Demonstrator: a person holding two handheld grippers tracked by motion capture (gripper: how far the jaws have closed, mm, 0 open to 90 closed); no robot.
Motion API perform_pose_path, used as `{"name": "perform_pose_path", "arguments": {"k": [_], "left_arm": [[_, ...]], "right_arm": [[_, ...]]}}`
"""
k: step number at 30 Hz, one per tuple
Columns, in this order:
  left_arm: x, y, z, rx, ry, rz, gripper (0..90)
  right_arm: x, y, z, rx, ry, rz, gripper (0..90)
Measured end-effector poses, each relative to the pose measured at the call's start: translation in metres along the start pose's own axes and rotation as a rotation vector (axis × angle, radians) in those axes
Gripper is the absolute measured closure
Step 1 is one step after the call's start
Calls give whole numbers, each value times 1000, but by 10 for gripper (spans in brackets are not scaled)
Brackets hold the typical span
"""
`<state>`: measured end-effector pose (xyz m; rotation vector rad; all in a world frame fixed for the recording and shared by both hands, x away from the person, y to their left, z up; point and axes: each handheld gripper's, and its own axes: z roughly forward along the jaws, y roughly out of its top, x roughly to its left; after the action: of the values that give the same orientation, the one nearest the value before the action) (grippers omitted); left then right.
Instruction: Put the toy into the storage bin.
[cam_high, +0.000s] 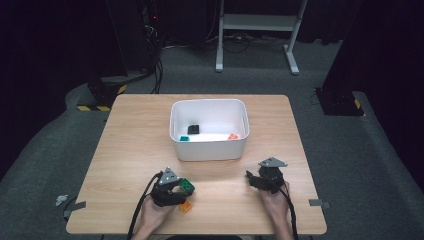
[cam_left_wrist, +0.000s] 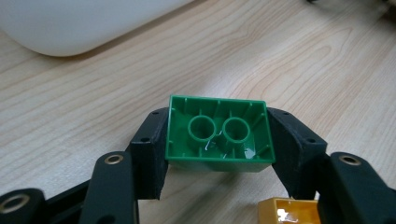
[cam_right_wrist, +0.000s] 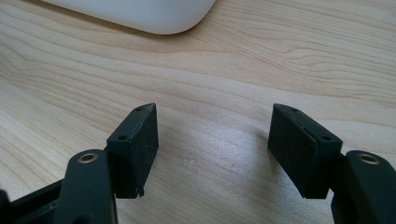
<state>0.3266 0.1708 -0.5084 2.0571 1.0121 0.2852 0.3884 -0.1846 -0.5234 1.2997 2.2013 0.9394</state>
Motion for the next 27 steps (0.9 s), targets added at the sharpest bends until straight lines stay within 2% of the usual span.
{"name": "perform_pose_path", "arguments": {"k": [12,15,27], "left_arm": [[8,21,-21,-4,20,14,433],[12,31,-28,-11,11,1,433],[25,65,-48,-24,-24,-6,434]], "right_arm": [[0,0,0,0,0,0,331],[0,0,0,0,0,-1,331],[0,0,0,0,0,-1,331]]}}
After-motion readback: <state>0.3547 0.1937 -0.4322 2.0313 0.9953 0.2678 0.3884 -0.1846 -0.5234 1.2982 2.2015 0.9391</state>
